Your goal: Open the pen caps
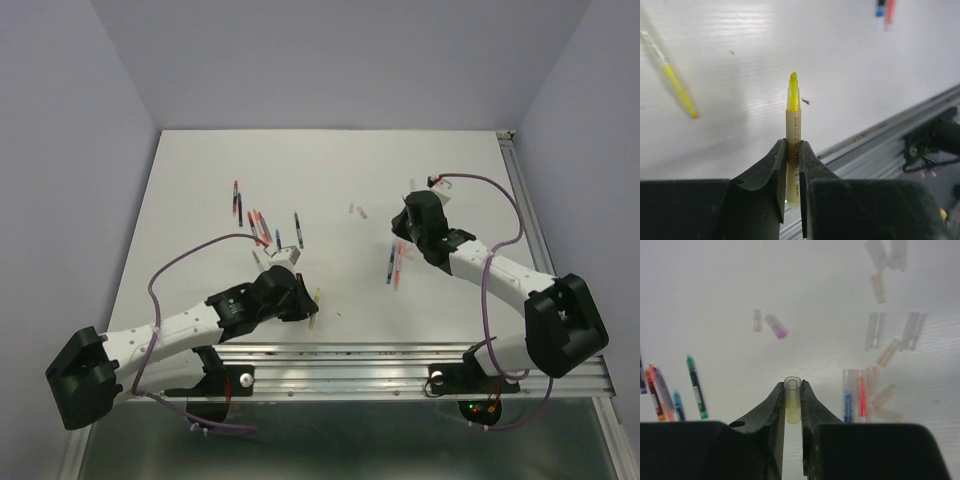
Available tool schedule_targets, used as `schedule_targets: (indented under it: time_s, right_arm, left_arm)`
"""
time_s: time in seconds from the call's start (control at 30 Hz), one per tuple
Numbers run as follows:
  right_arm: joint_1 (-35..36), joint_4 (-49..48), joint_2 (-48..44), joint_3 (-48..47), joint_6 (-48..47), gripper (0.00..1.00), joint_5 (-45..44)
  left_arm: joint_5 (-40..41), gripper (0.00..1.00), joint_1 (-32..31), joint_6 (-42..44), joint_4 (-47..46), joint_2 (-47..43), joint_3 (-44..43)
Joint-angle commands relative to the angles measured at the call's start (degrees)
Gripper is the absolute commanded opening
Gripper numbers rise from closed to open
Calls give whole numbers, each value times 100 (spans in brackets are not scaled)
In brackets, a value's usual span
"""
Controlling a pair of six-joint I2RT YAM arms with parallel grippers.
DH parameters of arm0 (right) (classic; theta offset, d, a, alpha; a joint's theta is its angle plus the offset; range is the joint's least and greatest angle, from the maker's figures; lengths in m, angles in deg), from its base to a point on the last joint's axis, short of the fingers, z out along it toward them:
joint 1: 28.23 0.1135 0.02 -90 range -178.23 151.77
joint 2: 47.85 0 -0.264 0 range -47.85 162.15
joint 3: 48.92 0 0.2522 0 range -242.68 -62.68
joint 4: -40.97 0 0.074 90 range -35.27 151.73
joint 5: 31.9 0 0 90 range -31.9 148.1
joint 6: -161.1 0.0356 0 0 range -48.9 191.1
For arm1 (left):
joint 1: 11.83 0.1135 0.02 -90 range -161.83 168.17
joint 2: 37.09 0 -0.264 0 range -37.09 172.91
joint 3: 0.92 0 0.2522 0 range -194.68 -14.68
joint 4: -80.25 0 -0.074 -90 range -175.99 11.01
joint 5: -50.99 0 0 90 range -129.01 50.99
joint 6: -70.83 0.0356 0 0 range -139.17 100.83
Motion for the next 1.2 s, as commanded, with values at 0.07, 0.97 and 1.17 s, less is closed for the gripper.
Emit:
schedule_targets:
  time_s: [0.07, 0.97, 1.17]
  right_arm:
    - [-326, 980, -535, 657, 213, 1, -740]
    - [-722, 665, -132, 1406, 135, 28, -144]
    - [-722, 858, -421, 1370, 82, 38, -135]
  left_arm:
    - [1683, 0, 296, -155, 994, 1209, -1288]
    - [1710, 51, 886, 364, 1108, 3057, -2415]
    - [1649, 63, 868, 460, 1108, 2837, -2538]
